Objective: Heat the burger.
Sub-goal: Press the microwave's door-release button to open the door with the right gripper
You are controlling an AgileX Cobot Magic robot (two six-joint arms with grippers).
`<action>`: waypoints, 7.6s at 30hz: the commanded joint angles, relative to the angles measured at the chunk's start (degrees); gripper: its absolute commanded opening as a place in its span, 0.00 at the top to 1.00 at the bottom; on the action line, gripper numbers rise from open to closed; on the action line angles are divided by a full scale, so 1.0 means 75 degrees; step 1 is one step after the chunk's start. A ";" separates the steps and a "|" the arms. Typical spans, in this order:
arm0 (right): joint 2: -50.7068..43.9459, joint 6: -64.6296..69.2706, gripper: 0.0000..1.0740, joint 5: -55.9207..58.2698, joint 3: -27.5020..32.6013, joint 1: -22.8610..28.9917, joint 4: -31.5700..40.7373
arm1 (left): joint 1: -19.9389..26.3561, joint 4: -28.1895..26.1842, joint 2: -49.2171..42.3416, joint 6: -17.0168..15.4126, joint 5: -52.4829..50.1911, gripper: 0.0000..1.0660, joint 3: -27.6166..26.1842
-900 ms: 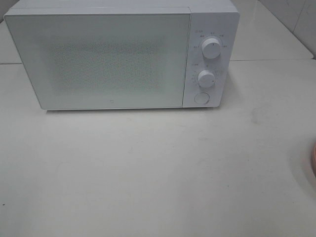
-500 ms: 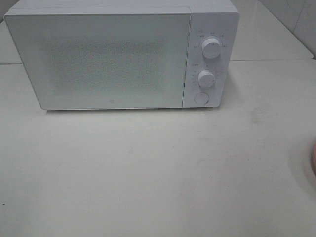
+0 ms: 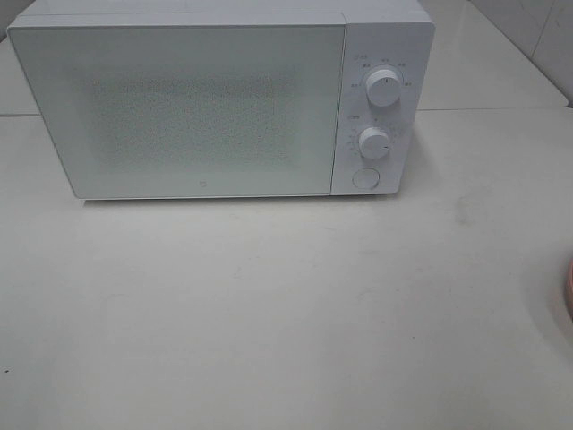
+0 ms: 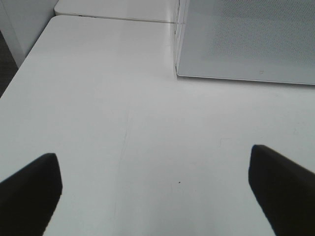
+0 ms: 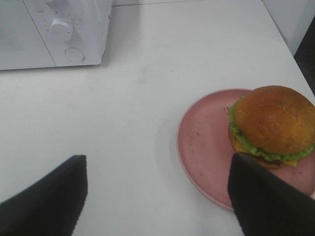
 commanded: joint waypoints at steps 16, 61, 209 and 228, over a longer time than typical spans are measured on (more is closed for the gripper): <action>0.2681 0.0031 0.30 -0.2101 -0.0061 -0.0038 -0.0130 | -0.0023 -0.0023 -0.0222 -0.0031 -0.0084 0.08 0.0031; 0.7884 0.0115 0.30 -0.9878 0.0817 0.0069 -0.0031 | -0.0023 -0.0023 -0.0222 -0.0031 -0.0084 0.08 0.0031; 1.4301 0.9656 0.99 -1.4408 -0.1108 0.3843 0.4576 | -0.0023 -0.0023 -0.0191 -0.0031 -0.0084 0.08 0.0031; 1.4966 0.9610 1.00 -1.4248 -0.2063 0.3529 0.4339 | -0.0023 -0.0023 -0.0191 -0.0031 -0.0084 0.08 0.0031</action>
